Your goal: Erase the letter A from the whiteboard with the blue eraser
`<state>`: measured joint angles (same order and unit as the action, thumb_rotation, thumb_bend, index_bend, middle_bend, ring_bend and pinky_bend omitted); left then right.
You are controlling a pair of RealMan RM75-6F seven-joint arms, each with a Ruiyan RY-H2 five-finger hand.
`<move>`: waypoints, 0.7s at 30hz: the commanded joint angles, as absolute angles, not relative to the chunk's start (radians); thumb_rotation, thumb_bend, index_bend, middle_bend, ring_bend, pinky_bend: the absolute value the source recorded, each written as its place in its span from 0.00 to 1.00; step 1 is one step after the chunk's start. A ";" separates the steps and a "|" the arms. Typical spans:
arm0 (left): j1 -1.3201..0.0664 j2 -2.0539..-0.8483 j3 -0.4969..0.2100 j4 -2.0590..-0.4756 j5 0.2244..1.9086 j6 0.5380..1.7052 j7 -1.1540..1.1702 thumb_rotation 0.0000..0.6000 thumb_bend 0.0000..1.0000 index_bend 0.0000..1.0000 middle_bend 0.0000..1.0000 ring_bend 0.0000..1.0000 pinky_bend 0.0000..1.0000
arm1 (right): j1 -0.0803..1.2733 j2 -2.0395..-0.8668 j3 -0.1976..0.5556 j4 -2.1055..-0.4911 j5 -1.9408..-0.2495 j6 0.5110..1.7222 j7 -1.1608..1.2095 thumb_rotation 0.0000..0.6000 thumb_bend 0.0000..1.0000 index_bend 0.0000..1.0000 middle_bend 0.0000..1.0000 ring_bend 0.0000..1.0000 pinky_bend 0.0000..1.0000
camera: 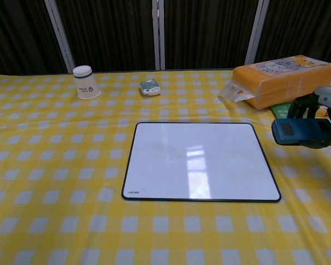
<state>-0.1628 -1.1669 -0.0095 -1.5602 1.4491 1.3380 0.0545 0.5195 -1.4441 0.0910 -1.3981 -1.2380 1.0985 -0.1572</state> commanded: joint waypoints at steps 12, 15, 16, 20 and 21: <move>-0.160 -1.172 -0.004 -1.570 1.452 1.340 0.073 1.00 0.13 0.00 0.00 0.00 0.00 | 0.503 -1.448 0.059 -1.389 -1.250 1.061 -0.222 1.00 0.13 0.33 0.15 0.14 0.03; -0.158 -1.171 -0.004 -1.571 1.453 1.345 0.073 1.00 0.13 0.00 0.00 0.00 0.00 | 0.491 -1.442 0.070 -1.403 -1.258 1.097 -0.235 1.00 0.10 0.20 0.04 0.02 0.00; -0.157 -1.171 -0.004 -1.571 1.454 1.347 0.073 1.00 0.13 0.00 0.00 0.00 0.00 | 0.487 -1.440 0.073 -1.408 -1.260 1.109 -0.237 1.00 0.09 0.15 0.01 0.00 0.00; -0.153 -1.170 -0.001 -1.570 1.457 1.353 0.073 1.00 0.13 0.00 0.00 0.00 0.00 | 0.465 -1.422 0.085 -1.430 -1.256 1.146 -0.241 1.00 0.07 0.05 0.00 0.00 0.00; -0.150 -1.169 -0.001 -1.569 1.457 1.356 0.072 1.00 0.13 0.00 0.00 0.00 0.00 | 0.455 -1.414 0.087 -1.437 -1.258 1.162 -0.235 1.00 0.07 0.04 0.00 0.00 0.00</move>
<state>-0.1514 -1.1697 -0.0012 -1.5695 1.4569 1.3550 0.0724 0.4648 -1.4224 0.0826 -1.4292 -1.2574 1.1496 -0.2373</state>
